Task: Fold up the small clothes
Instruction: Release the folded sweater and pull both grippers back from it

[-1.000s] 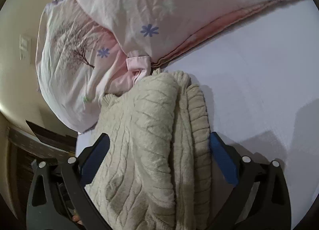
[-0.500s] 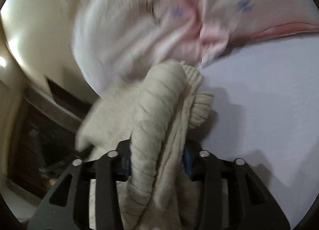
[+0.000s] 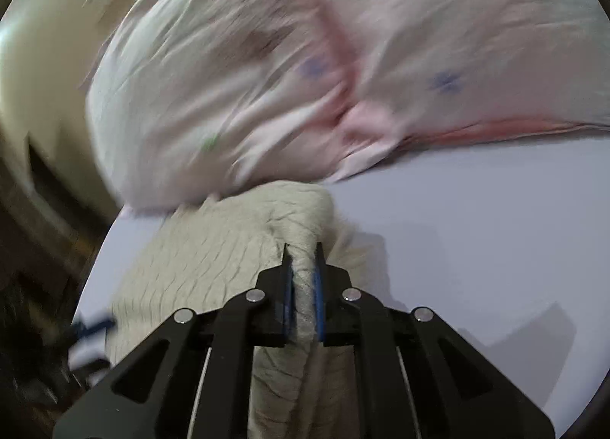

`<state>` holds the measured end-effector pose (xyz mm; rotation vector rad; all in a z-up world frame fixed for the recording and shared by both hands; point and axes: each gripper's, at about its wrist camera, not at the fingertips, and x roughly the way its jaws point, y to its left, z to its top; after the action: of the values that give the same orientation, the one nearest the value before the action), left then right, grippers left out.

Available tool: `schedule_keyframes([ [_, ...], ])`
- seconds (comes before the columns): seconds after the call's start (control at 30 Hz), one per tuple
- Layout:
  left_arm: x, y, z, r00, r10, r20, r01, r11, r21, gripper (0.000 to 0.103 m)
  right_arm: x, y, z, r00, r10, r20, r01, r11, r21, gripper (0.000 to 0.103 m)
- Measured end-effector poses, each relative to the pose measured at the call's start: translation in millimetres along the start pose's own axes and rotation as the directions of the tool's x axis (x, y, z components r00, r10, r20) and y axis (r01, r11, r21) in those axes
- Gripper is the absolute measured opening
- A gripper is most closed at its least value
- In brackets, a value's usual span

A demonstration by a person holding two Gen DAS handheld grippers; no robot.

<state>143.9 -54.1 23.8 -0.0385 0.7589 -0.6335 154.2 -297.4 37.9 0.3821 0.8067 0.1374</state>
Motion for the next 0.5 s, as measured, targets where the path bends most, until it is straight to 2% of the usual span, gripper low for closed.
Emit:
schedule_keyframes([
  [0.07,1.1,1.8,-3.4,1.000,0.011,-0.004,-0.011,1.000,0.013,0.055,11.1,-2.9,-8.0,0.997,-0.046,-0.064,0.046,0.999,-0.010,0.009],
  [0.1,-1.2,1.1,-2.8,1.000,0.020,0.001,-0.020,1.000,0.017,0.055,12.2,0.6,-12.3,0.996,-0.060,-0.069,0.058,0.998,-0.031,0.010],
  [0.17,-12.4,4.6,-4.2,1.000,0.019,0.013,-0.019,1.000,-0.001,0.055,-2.8,7.8,-15.6,0.998,-0.051,-0.028,0.050,0.998,-0.047,0.019],
  [0.2,-20.9,5.8,-7.3,0.999,0.029,0.023,-0.029,0.999,-0.015,0.056,-12.9,8.8,-16.1,0.999,-0.039,-0.009,0.039,0.998,-0.041,0.028],
  [0.23,-30.0,6.4,-11.8,0.998,0.045,0.033,-0.045,0.999,-0.022,0.060,-31.6,9.0,-21.0,0.999,-0.030,0.027,0.031,0.999,-0.043,0.052],
  [0.27,-39.4,5.3,-18.2,0.997,0.064,0.042,-0.063,0.998,-0.025,0.073,-55.3,10.7,-27.4,0.996,-0.029,0.079,0.033,0.998,-0.056,0.070],
  [0.3,-50.2,5.9,-27.3,0.992,0.110,0.059,-0.108,0.994,-0.031,0.081,-72.0,8.5,-33.5,0.993,-0.037,0.111,0.044,0.997,-0.063,0.101],
  [0.33,-56.1,6.0,-31.8,0.986,0.150,0.070,-0.148,0.988,-0.037,0.094,-93.4,9.8,-44.3,0.986,-0.040,0.162,0.053,0.996,-0.075,0.101],
  [0.37,-61.9,6.0,-39.7,0.972,0.224,0.078,-0.220,0.974,-0.048,0.098,-104.4,12.1,-51.9,0.982,-0.026,0.186,0.043,0.995,-0.088,0.101],
  [0.43,-66.7,6.3,-49.7,0.951,0.304,0.058,-0.300,0.952,-0.060,0.102,-129.4,14.8,-74.7,0.985,-0.005,0.170,0.026,0.992,-0.121,0.101],
  [0.5,-61.8,6.6,-57.1,0.934,0.356,0.009,-0.355,0.932,-0.078,0.102,-135.9,15.7,-91.2,0.992,-0.063,0.108,0.077,0.988,-0.137,0.101],
])
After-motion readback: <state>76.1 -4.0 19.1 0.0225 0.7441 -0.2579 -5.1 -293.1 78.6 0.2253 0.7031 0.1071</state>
